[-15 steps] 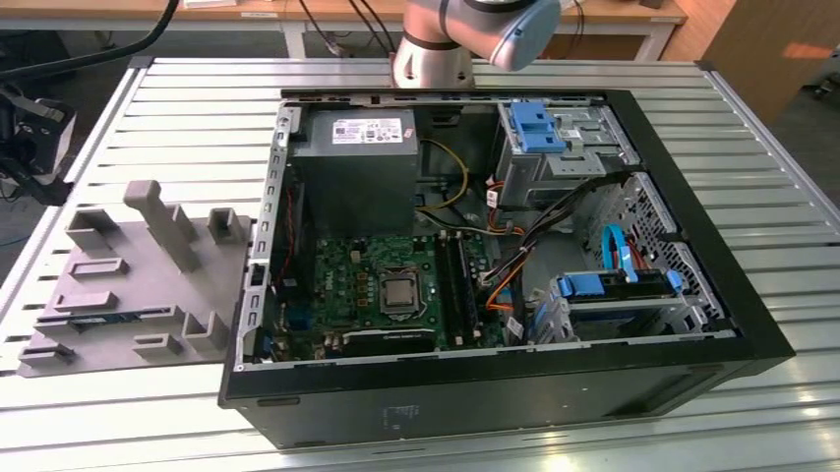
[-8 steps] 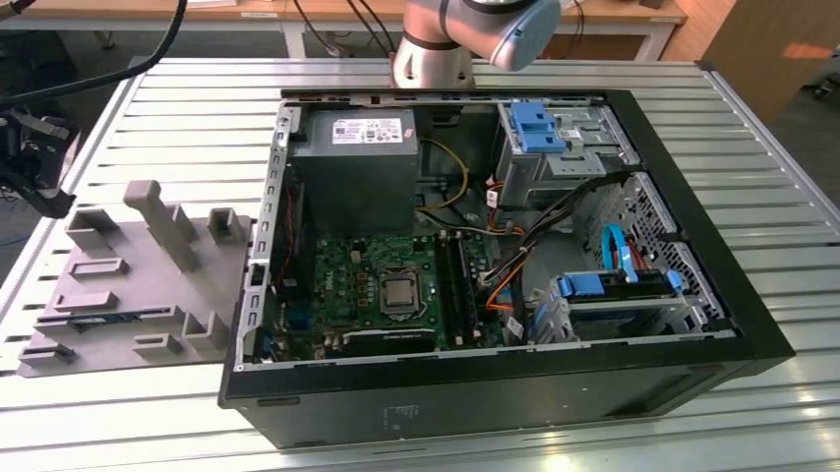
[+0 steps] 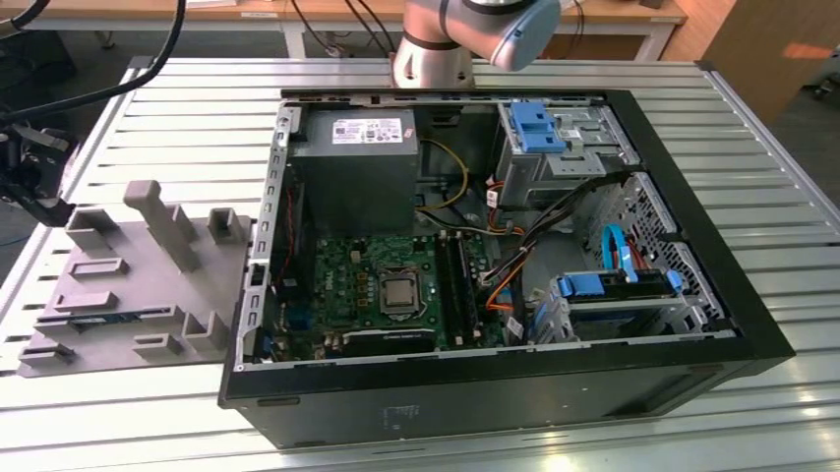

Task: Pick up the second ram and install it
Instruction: 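Reach for the second ram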

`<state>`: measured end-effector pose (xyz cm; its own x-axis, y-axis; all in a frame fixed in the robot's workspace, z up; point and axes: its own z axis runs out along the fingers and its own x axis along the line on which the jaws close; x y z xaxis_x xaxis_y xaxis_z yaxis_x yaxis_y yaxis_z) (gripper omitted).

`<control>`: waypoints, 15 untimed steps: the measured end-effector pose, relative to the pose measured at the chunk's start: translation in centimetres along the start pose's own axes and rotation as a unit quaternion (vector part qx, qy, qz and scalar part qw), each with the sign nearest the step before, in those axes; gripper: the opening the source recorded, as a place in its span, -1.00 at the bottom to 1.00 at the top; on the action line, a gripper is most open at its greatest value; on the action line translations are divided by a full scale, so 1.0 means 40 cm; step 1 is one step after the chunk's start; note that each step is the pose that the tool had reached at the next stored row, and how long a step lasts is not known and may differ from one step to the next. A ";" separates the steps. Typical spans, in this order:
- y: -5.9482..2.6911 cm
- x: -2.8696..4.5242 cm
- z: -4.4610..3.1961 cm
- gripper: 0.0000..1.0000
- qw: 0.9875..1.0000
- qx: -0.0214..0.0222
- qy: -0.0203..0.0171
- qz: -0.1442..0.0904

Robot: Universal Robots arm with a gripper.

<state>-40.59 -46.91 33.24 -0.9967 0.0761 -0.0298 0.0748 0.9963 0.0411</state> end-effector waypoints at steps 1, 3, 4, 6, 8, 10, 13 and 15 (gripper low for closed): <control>-0.001 0.003 0.003 -0.79 1.000 0.000 0.000 0.000; -0.003 0.008 0.008 -0.79 1.000 0.000 0.000 0.000; -0.004 0.010 0.011 -0.79 1.000 0.000 0.000 0.000; -0.006 0.014 0.016 -0.79 1.000 0.000 0.000 0.000; -0.008 0.018 0.021 -0.79 1.000 0.000 0.000 0.000; -0.011 0.022 0.027 -0.79 1.000 0.000 0.000 0.000; -0.015 0.026 0.037 -0.79 1.000 0.000 0.000 0.000; -0.018 0.027 0.044 -0.79 1.000 0.000 0.000 0.000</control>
<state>-41.67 -47.47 31.40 -0.9967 0.0761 -0.0298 0.0748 0.9963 0.0412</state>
